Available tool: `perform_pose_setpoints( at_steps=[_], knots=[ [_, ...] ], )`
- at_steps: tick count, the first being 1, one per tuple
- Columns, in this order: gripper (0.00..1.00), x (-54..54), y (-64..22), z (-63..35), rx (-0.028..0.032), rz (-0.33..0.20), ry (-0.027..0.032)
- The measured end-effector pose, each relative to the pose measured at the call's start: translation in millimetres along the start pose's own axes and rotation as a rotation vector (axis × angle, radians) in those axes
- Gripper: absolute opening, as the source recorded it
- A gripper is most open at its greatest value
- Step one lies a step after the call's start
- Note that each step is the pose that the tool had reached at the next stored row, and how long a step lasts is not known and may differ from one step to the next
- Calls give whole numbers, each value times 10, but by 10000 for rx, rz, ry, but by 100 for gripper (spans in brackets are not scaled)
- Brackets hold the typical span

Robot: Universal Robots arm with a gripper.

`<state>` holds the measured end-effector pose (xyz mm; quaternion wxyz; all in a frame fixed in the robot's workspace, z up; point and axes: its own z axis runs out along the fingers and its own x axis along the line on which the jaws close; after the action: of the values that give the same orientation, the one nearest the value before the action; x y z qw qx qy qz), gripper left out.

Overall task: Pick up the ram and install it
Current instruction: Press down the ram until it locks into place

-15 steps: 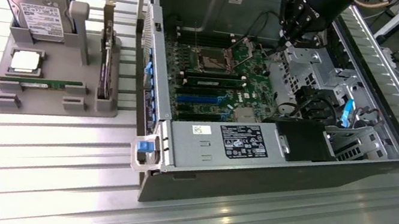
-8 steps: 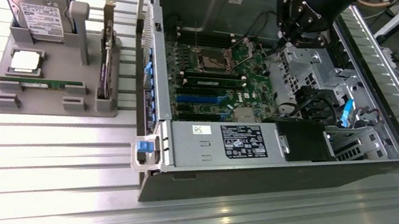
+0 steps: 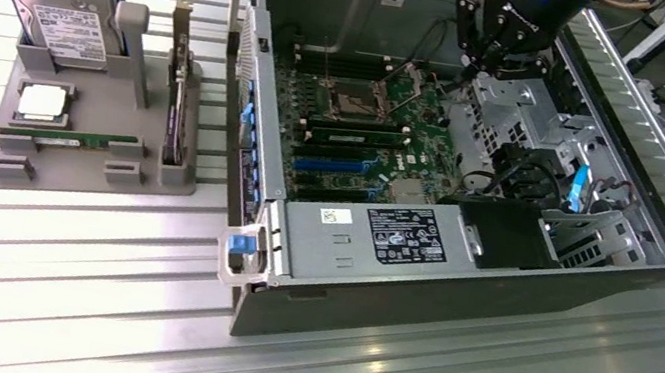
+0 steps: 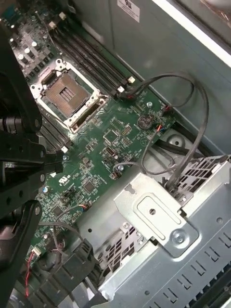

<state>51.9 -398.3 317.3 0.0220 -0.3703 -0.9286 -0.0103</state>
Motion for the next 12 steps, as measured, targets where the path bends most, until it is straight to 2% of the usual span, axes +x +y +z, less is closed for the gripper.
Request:
perform_pose_setpoints(
  at_steps=[7,12],
  knots=[
    [10,0,0,2,117,-2405,7],
    [10,0,0,2,164,-3369,9]
  ],
)
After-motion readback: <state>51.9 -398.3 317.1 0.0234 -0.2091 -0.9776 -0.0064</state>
